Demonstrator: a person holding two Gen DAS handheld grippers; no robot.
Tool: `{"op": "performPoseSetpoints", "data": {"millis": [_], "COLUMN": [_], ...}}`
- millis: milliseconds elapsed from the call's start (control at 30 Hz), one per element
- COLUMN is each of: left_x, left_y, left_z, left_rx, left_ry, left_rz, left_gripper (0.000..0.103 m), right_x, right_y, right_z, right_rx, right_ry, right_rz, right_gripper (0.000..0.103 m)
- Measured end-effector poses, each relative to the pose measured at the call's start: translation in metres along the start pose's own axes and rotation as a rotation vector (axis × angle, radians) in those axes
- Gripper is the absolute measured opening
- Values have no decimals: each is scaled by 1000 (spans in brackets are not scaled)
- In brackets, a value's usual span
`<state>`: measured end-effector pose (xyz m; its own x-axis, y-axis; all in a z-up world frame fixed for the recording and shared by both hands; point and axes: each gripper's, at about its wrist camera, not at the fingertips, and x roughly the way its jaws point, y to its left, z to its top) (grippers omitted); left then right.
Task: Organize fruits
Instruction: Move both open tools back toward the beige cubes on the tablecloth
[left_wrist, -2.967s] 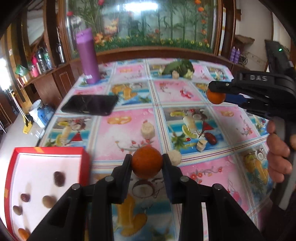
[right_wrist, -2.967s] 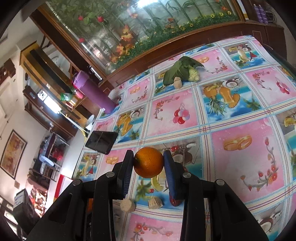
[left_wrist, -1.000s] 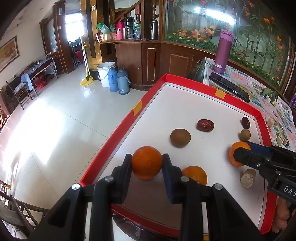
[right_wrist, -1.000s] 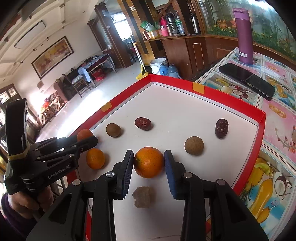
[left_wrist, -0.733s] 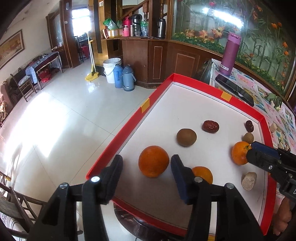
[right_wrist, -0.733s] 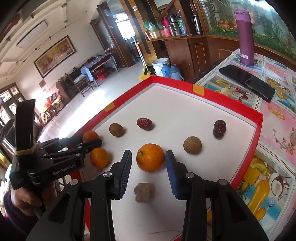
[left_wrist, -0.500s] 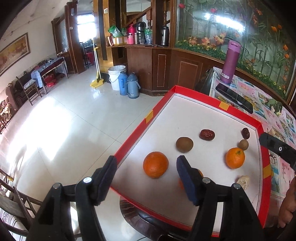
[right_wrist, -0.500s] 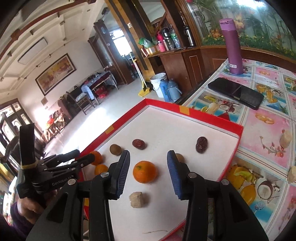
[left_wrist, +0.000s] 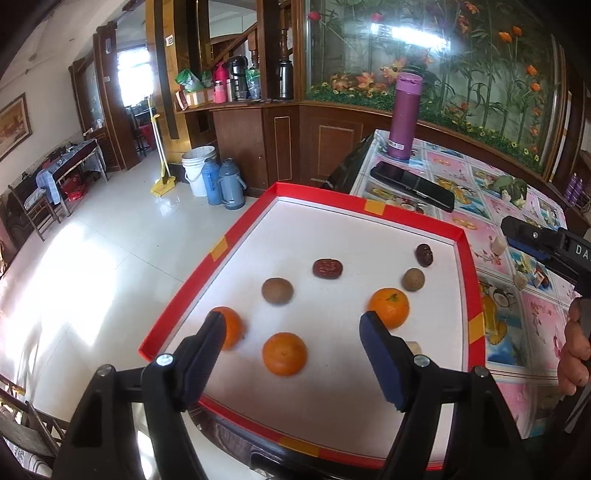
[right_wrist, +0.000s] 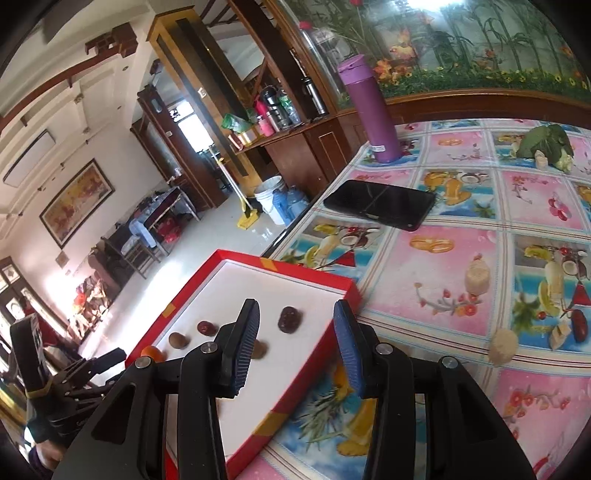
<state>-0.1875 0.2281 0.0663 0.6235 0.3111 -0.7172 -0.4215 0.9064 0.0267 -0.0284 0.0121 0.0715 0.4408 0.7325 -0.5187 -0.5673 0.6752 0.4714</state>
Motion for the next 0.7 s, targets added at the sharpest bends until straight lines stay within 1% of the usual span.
{"op": "performPoseSetpoints", "data": {"millis": [200,333,467,600,700], "left_x": [-7,-11,-13,-13,-12], "left_y": [-39,-75,-112,-148,-170], "left_z": [3,4,6,8,8], "left_rx": [74,150,225,287,322], "left_ry": [-9,-12,-15,-18,-16], "left_rz": [-65,-128,-192,-250,-283], "left_gripper": [78,78,78,78,78], "right_x": [-34,-64,-94,-109,-108], "right_y": [-48,-96,-145,-177,-184], "right_z": [8,12,12,8,5], "right_rx": [49,111,191,244,246], "right_ry": [-55,-93,-111,-93,-54], "right_rz": [-79,-151,-206,-239,-283], "right_gripper": [41,41,41,41,41]}}
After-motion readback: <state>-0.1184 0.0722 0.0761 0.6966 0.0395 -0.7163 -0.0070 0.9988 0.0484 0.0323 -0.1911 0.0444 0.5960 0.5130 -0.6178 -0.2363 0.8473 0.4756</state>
